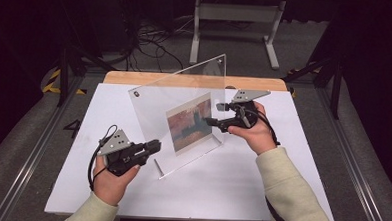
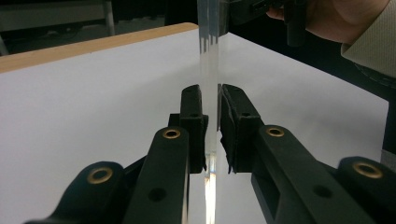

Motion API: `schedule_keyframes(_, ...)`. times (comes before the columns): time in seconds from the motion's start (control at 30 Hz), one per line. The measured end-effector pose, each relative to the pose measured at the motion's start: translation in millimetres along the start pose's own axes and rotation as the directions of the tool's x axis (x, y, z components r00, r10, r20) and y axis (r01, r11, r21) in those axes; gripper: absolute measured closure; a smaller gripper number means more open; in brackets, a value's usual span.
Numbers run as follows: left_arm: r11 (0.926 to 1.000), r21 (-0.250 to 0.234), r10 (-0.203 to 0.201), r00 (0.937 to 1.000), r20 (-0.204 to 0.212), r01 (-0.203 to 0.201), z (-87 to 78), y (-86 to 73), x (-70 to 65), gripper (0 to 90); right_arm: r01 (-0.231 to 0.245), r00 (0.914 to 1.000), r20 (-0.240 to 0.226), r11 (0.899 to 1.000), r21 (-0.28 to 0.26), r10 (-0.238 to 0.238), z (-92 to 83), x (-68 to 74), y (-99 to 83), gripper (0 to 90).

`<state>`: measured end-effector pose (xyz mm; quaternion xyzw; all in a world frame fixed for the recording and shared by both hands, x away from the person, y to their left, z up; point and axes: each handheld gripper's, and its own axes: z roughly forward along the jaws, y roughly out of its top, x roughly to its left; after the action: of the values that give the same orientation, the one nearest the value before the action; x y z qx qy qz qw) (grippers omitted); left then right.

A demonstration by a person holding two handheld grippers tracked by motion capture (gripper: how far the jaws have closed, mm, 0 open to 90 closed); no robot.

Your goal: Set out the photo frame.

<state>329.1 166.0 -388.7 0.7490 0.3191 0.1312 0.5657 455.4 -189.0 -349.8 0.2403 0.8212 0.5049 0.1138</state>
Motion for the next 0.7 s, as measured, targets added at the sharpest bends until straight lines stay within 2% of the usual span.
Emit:
schedule_keyframes(0.1,1.0,0.007,-0.001,1.0,-0.001,0.002,-0.6,1.1,-0.8,80.3,0.001,1.0,0.001,1.0,0.0,-0.001,-2.8,0.5,-0.4,30.5)
schedule_keyframes(0.23,0.9997,0.009,-0.021,0.9998,-0.002,0.021,-2.8,2.1,3.4,78.2,-0.02,0.9997,-0.009,1.0,0.003,0.021,-10.6,1.9,-3.4,38.8)
schedule_keyframes(0.3,0.9998,0.004,-0.02,0.9995,-0.023,0.02,-3.5,3.3,5.2,75.9,-0.025,0.9996,-0.01,1.0,-0.001,0.025,-14.9,4.6,-5.7,43.3)
schedule_keyframes(0.53,0.9997,-0.025,-0.001,0.9994,-0.035,0.0,-3.7,14.7,10.4,69.7,-0.027,0.9995,0.014,0.998,-0.049,0.028,-35.4,17.8,-10.8,52.9)
schedule_keyframes(0.6,0.9995,-0.029,0.014,0.9993,-0.035,-0.015,-3.0,17.9,12.1,67.9,-0.028,0.9992,0.026,0.998,-0.063,0.029,-42.2,22.6,-11.3,55.0)
schedule_keyframes(0.63,0.9986,-0.033,0.04,0.999,-0.023,-0.04,-2.8,22.6,15.4,67.4,-0.028,0.9989,0.037,0.997,-0.071,0.031,-46.2,25.8,-11.9,55.7)
schedule_keyframes(0.7,0.9974,-0.047,0.055,0.9984,-0.013,-0.055,-0.8,26.0,18.7,66.2,-0.03,0.998,0.052,0.996,-0.084,0.035,-51.6,30.9,-12.9,57.2)
